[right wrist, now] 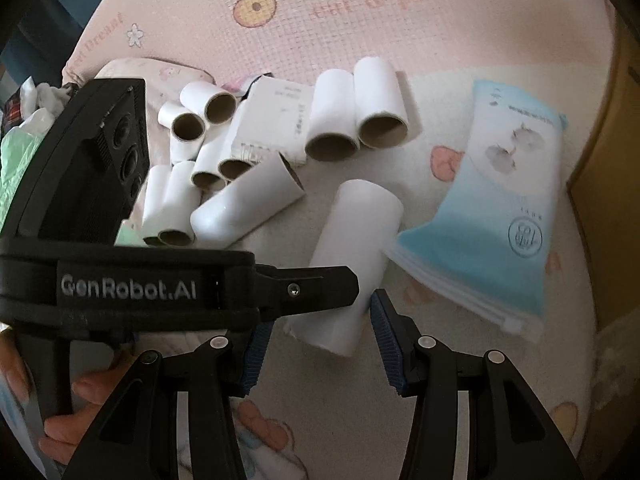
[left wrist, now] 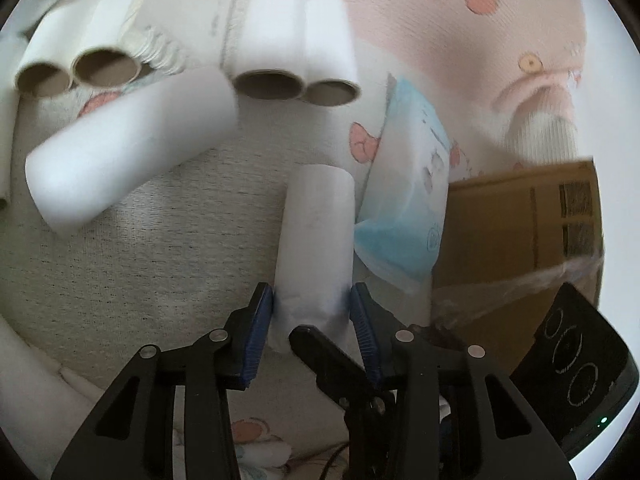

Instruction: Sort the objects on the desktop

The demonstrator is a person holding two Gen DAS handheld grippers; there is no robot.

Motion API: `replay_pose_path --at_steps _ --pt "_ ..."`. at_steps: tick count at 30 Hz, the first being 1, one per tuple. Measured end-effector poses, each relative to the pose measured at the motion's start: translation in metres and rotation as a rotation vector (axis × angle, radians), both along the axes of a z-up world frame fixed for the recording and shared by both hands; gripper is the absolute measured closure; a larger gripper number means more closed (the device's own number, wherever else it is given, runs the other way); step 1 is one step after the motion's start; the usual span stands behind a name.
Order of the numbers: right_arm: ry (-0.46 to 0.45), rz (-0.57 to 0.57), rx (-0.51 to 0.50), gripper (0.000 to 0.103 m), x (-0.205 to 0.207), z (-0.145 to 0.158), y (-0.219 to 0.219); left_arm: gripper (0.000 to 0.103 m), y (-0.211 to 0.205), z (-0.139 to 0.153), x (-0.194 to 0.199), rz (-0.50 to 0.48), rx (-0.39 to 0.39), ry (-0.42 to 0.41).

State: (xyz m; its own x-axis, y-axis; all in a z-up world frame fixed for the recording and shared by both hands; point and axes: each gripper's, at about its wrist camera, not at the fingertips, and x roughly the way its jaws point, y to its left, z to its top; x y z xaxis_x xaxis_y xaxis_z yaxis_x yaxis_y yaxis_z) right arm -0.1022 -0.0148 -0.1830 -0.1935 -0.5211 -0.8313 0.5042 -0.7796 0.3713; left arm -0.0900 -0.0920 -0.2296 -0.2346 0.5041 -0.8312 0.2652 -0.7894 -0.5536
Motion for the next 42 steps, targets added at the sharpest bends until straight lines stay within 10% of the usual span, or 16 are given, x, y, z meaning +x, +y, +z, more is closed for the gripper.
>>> replay_pose_path --at_steps 17,42 --pt "-0.036 -0.020 0.045 0.075 0.013 -0.004 0.032 0.049 -0.005 -0.013 -0.016 0.086 0.075 0.000" --pt "-0.037 0.031 0.009 0.065 0.003 -0.011 0.025 0.060 0.034 0.038 0.002 -0.110 -0.127 0.240"
